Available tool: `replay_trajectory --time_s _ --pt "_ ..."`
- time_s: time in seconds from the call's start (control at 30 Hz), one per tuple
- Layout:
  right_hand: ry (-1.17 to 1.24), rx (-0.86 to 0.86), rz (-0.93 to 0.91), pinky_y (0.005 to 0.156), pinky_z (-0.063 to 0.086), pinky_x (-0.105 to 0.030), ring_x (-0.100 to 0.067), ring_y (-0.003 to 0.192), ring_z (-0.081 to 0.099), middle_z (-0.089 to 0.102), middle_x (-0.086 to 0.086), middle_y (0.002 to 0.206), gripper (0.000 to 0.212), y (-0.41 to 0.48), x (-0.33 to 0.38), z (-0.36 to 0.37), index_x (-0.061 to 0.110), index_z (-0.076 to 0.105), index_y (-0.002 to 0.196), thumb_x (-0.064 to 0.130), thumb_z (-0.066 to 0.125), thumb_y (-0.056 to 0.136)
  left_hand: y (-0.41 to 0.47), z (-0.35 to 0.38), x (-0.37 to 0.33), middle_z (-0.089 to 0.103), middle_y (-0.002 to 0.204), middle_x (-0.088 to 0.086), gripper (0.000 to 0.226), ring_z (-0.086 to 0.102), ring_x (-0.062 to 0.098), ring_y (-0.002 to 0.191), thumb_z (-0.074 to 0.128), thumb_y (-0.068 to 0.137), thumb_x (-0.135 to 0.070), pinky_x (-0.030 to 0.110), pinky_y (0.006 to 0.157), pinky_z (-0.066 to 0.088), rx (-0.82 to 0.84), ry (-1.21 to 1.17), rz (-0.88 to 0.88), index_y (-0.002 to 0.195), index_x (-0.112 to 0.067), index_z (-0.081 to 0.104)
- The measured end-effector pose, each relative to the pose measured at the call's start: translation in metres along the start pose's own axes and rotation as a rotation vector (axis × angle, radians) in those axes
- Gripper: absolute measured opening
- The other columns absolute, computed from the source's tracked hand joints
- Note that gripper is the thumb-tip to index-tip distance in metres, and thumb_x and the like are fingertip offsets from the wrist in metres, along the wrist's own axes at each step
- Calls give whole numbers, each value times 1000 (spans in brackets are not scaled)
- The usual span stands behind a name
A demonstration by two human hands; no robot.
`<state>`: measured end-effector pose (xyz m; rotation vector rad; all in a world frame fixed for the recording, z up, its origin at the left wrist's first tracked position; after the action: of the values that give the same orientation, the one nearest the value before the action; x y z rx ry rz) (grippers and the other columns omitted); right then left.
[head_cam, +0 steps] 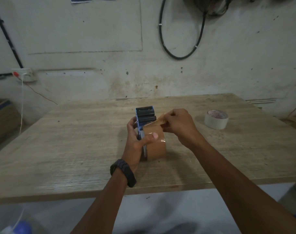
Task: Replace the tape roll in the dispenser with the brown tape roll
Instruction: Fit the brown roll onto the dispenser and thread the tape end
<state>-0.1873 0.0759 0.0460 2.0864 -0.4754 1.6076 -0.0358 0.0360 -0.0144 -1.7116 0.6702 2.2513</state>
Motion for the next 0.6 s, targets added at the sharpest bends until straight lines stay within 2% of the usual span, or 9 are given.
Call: replay_trajectory --time_s 0.17,0.23,0.3,0.4,0.5,0.6 --pt "-12 24 11 54 58 -23 -14 61 73 71 -12 85 13 1 -3 4 3 64 87 4 55 97 0 -1 1 60 135 2 108 66 24 119 84 57 -35 47 96 57 42 27 4 149 -30 29" --pt "-19 19 -26 56 61 -28 -18 66 74 70 -13 87 12 2 0 3 3 63 89 6 55 98 0 -1 2 58 138 2 106 65 23 121 83 59 -37 45 97 57 54 51 10 150 -30 28" --pt "-66 8 -88 59 63 -32 -19 70 74 71 -11 89 13 3 3 2 6 63 91 10 53 99 0 -1 2 56 141 2 106 63 24 124 82 60 -38 50 100 55 56 58 11 150 -30 28" --pt "-149 -17 -174 57 61 -27 -14 70 73 70 -5 90 12 3 6 2 11 60 94 15 51 102 0 -1 2 53 144 2 105 60 27 127 82 60 -41 57 104 51 48 60 7 150 -32 29" --pt "-220 -38 -277 62 63 -34 -15 72 72 68 -2 87 11 2 9 1 13 60 96 17 52 102 1 -1 2 50 148 4 102 59 27 129 82 60 -43 58 105 50 51 66 3 148 -35 32" --pt "-250 -15 -353 52 60 -23 -11 67 70 64 2 83 9 -1 14 3 13 57 96 15 50 102 2 -3 4 45 151 5 99 57 28 131 82 60 -45 58 105 50 44 76 7 147 -36 35"
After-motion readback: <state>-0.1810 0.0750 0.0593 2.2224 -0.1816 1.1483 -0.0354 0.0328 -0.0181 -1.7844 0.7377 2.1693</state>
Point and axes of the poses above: each hand's wrist, its own y-axis towards the middle knuckle, its own z-axis out of the palm, x = y × z, the point moved 4 cm from there along y, towards the middle knuckle
